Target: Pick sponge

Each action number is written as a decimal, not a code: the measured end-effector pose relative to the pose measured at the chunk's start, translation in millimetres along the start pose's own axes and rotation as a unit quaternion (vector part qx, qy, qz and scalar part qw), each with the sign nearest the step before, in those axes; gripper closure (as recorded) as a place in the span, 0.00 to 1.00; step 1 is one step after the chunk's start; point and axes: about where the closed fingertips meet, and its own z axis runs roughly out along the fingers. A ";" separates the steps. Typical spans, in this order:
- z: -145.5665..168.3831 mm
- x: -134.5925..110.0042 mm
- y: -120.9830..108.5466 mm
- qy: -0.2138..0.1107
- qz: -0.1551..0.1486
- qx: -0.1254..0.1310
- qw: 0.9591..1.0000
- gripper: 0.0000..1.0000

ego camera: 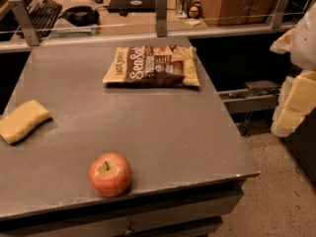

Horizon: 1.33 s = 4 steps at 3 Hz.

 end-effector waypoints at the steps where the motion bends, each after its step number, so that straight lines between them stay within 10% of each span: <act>1: -0.6 -1.8 -0.6 -0.002 -0.001 0.002 1.000 0.00; 3: 37.7 -125.2 -20.7 -0.108 -0.084 -0.012 0.991 0.00; 4: 69.7 -218.5 -16.9 -0.172 -0.150 -0.020 0.974 0.00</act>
Offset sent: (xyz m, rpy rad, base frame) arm 0.0611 0.1113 -0.0001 0.1932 -0.0600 0.2347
